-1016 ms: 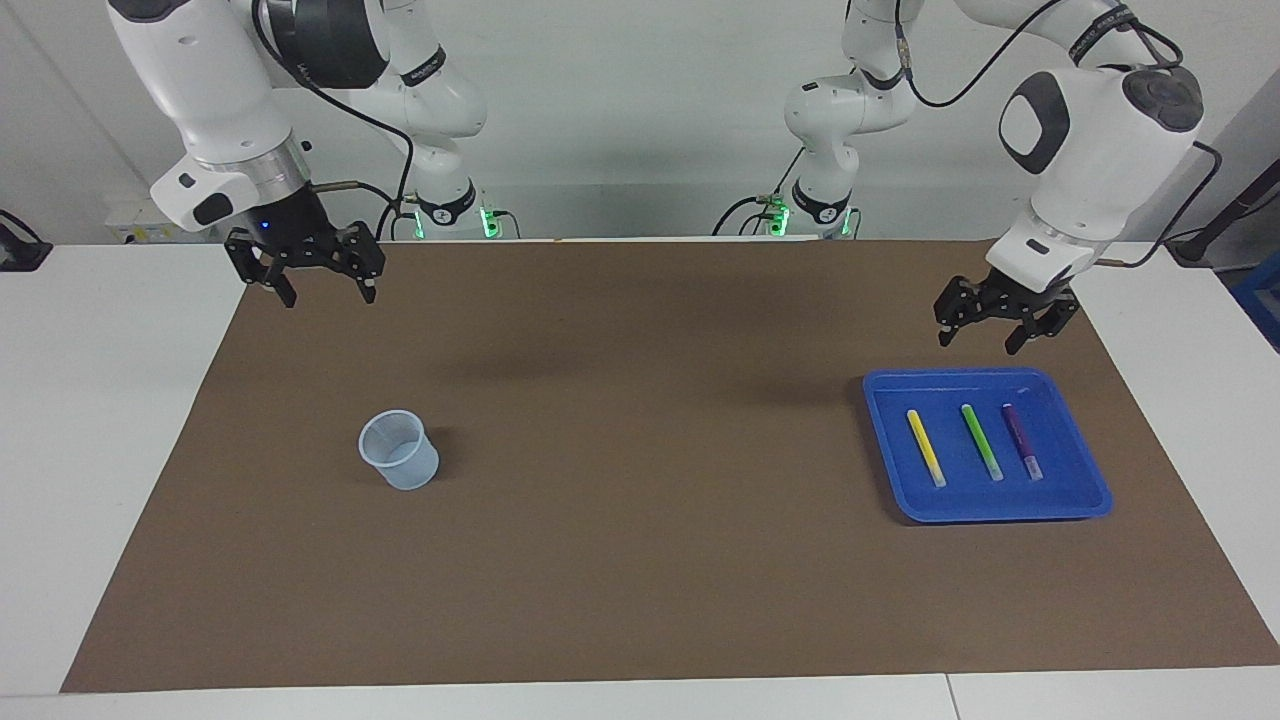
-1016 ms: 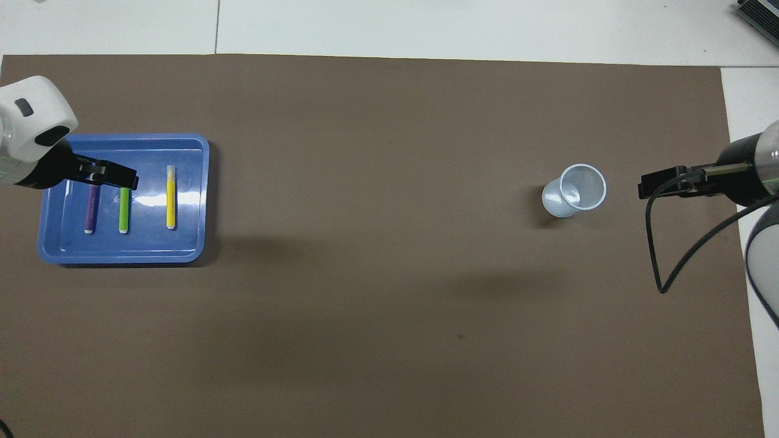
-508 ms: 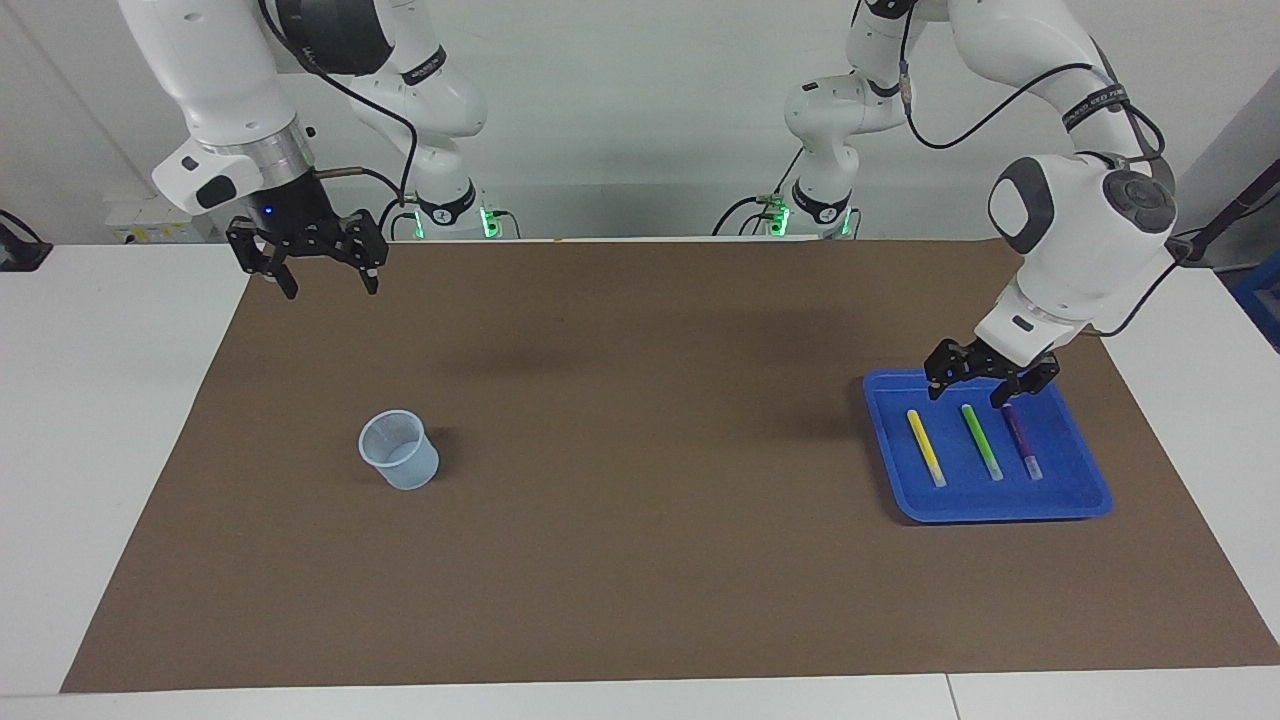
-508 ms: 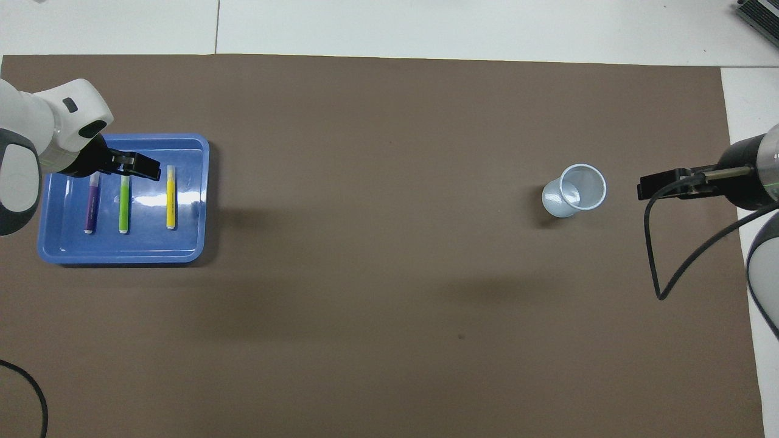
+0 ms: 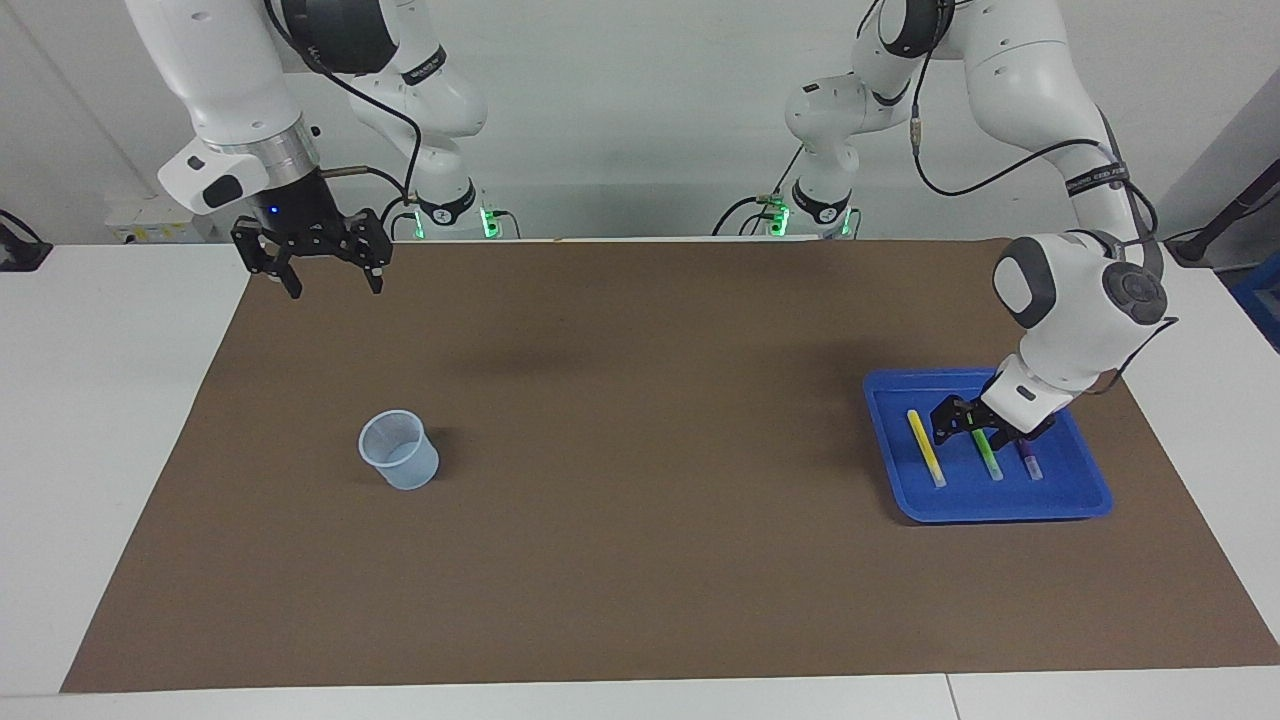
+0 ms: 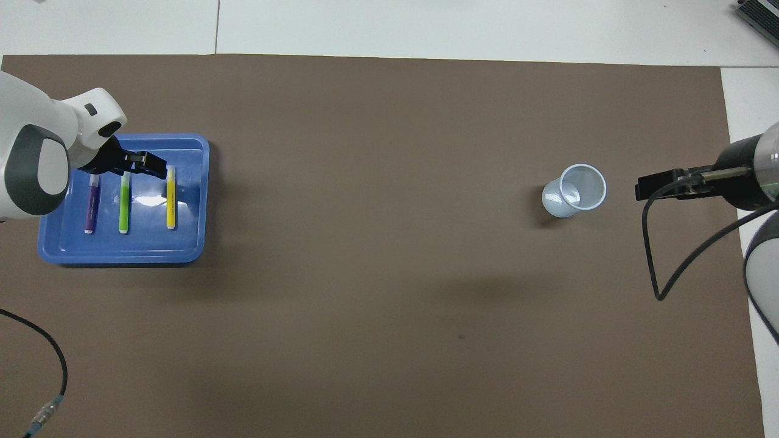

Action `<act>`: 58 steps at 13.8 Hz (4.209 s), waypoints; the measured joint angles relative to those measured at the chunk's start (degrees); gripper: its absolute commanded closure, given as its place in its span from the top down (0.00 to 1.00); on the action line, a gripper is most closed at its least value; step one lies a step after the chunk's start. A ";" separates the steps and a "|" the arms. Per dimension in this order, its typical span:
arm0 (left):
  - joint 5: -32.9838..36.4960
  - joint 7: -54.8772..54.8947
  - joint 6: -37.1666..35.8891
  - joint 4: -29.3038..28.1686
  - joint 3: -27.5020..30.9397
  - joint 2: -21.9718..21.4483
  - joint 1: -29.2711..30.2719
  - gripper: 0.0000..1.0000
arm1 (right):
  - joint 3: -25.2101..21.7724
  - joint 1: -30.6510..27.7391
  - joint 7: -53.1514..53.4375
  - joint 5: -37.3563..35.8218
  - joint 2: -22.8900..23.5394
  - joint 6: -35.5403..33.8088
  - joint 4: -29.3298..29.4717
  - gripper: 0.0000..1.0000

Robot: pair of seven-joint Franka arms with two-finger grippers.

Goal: Transfer and insert pens with both arms
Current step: 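Lower the left gripper onto the yellow pen in the tray and grasp, then lift the yellow pen with the left gripper while the right gripper approaches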

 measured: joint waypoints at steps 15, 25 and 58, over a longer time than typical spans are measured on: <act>0.00 0.00 8.25 -7.57 -0.65 1.14 -0.17 0.62 | -0.56 -3.06 -0.06 0.00 0.42 1.08 -1.93 1.00; 0.01 0.05 8.88 -7.96 -0.69 0.87 -0.10 0.00 | -0.28 -3.45 -0.11 0.00 0.53 1.01 -2.13 1.00; -40.95 -75.88 -11.10 0.90 -3.07 -7.41 -17.22 0.00 | -0.05 9.07 -6.99 16.30 -2.38 5.03 -3.96 0.98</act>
